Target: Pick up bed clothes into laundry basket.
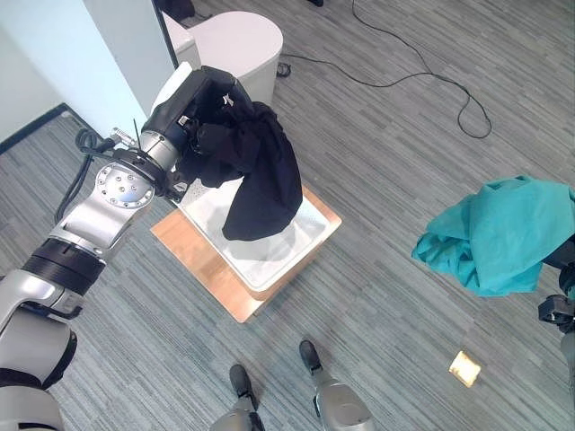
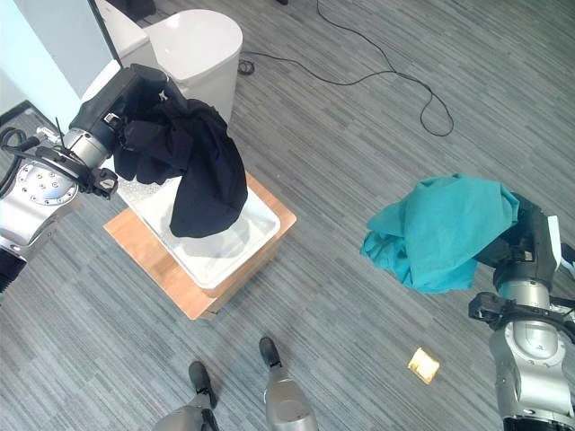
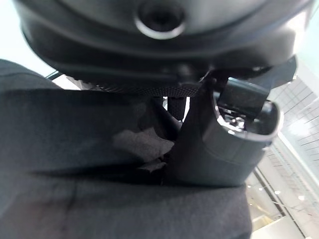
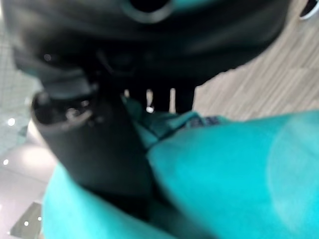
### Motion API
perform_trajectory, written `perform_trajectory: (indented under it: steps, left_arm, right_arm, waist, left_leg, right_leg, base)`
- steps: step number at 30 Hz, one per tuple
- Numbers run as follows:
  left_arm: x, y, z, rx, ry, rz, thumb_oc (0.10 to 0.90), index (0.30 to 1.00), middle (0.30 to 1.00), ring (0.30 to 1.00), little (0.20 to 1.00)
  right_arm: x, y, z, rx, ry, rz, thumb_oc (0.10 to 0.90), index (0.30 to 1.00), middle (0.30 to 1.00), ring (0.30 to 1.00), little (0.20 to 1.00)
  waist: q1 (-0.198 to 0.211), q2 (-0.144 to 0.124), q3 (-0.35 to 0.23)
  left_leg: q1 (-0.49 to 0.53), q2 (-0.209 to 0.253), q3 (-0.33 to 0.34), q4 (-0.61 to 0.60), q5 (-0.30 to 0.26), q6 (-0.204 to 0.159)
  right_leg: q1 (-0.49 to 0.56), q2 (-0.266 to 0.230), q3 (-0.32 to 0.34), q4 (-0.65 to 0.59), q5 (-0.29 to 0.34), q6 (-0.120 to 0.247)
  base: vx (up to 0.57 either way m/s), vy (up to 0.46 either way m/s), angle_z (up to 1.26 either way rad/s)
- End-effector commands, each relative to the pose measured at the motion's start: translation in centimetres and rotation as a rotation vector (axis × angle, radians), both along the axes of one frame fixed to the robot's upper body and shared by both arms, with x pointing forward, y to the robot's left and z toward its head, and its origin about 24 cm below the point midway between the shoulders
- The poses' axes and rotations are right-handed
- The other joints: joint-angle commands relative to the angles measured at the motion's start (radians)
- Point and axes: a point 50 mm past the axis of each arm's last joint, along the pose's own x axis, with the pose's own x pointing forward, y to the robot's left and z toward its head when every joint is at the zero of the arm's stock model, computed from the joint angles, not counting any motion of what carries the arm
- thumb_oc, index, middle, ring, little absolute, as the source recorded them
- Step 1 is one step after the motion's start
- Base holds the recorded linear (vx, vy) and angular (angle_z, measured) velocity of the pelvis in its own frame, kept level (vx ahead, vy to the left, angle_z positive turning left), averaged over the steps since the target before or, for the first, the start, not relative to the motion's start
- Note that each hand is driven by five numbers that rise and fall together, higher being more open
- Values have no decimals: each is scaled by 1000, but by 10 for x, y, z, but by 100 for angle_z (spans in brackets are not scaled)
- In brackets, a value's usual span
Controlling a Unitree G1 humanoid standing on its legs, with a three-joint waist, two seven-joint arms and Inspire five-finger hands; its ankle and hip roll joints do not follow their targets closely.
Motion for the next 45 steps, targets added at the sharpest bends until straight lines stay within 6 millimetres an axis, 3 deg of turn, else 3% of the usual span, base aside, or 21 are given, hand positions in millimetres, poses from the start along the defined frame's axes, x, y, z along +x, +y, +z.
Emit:
perform_trajectory:
  steps: [1,10,12,14,16,19,25,31,37,38,40,42,45]
  left_arm:
    - [-7,-23,76,-82,-285,-72,400,300,300,300,300]
    - [25,-39,7,-83,-62,15,400,300,300,300,300]
    - [33,-50,-17,-35,11,28,400,300,300,300,300]
    - [34,-53,-20,-15,15,33,400,300,300,300,300]
    - [39,-55,-43,67,86,64,400,300,300,300,300]
    - [41,-52,-57,123,125,106,400,300,300,300,300]
    - [41,-48,-57,150,99,133,400,300,300,300,300]
    - [30,-35,-34,92,-1,126,400,300,300,300,300]
    - [13,2,-23,4,-55,170,400,300,300,300,300]
    - [4,20,-23,-47,-67,189,400,300,300,300,300]
    - [3,22,-25,-51,-63,191,400,300,300,300,300]
    - [-16,51,-30,-130,-81,236,400,300,300,300,300]
    - [-30,71,-40,-168,-61,268,400,300,300,300,300]
  right_arm:
    - [-5,-4,80,-173,-312,-33,400,300,300,300,300]
    - [5,9,80,-169,-319,22,400,300,300,300,300]
    - [10,15,81,-178,-314,52,400,300,300,300,300]
    - [10,15,81,-181,-311,53,400,300,300,300,300]
    - [12,15,80,-194,-295,51,400,300,300,300,300]
    - [11,13,79,-197,-285,41,400,300,300,300,300]
    - [7,9,74,-196,-275,15,400,300,300,300,300]
    - [-1,3,66,-185,-256,-11,400,300,300,300,300]
    - [-5,-1,62,-160,-241,-10,400,300,300,300,300]
    - [-9,-3,60,-154,-232,-19,400,300,300,300,300]
    - [-8,-3,60,-156,-228,-14,400,300,300,300,300]
    - [-15,-9,56,-153,-210,-43,400,300,300,300,300]
    - [-19,-16,53,-150,-195,-74,400,300,300,300,300]
  waist:
    - [23,-36,-82]
    - [-9,-72,-74]
    - [-26,-88,-70]
    - [-28,-91,-72]
    - [-39,-104,-72]
    - [-51,-117,-75]
    - [-51,-125,-79]
    - [-23,-100,-71]
    - [13,-47,-75]
    - [25,-27,-78]
    - [21,-25,-81]
    - [37,6,-89]
    - [42,26,-100]
  left_leg:
    - [42,66,17,1,-45,-55]
    - [35,73,36,1,-55,-57]
    - [24,77,42,1,-53,-57]
    - [19,78,44,1,-53,-57]
    - [15,81,50,1,-54,-57]
    - [12,87,60,1,-57,-58]
    - [14,87,72,1,-64,-58]
    - [16,80,58,1,-69,-59]
    - [27,68,41,1,-75,-59]
    - [31,64,37,1,-77,-60]
    - [32,65,38,1,-78,-60]
    - [41,61,35,1,-82,-62]
    - [50,58,34,1,-84,-64]
  right_leg:
    - [-53,-40,-19,84,-42,94]
    - [-69,-29,-8,68,-35,88]
    - [-83,-24,-5,68,-29,88]
    - [-89,-22,-3,69,-28,88]
    - [-99,-17,2,68,-23,88]
    - [-105,-12,6,64,-17,89]
    - [-107,-7,13,55,-13,90]
    - [-97,-17,-2,55,-23,84]
    - [-72,-29,-11,47,-31,79]
    - [-65,-32,-14,46,-35,78]
    - [-63,-32,-14,45,-36,78]
    - [-51,-38,-17,47,-43,75]
    - [-40,-40,-17,48,-48,72]
  base:
    - [0,0,0]
    - [-1,1,0]
    - [-27,-15,-7]
    - [-11,-10,-15]
    - [-5,-12,-14]
    - [6,-12,-8]
    - [23,-5,-7]
    - [7,2,-1]
    - [20,0,2]
    - [40,-8,7]
    - [15,-4,2]
    - [42,-15,8]
    - [41,-29,4]
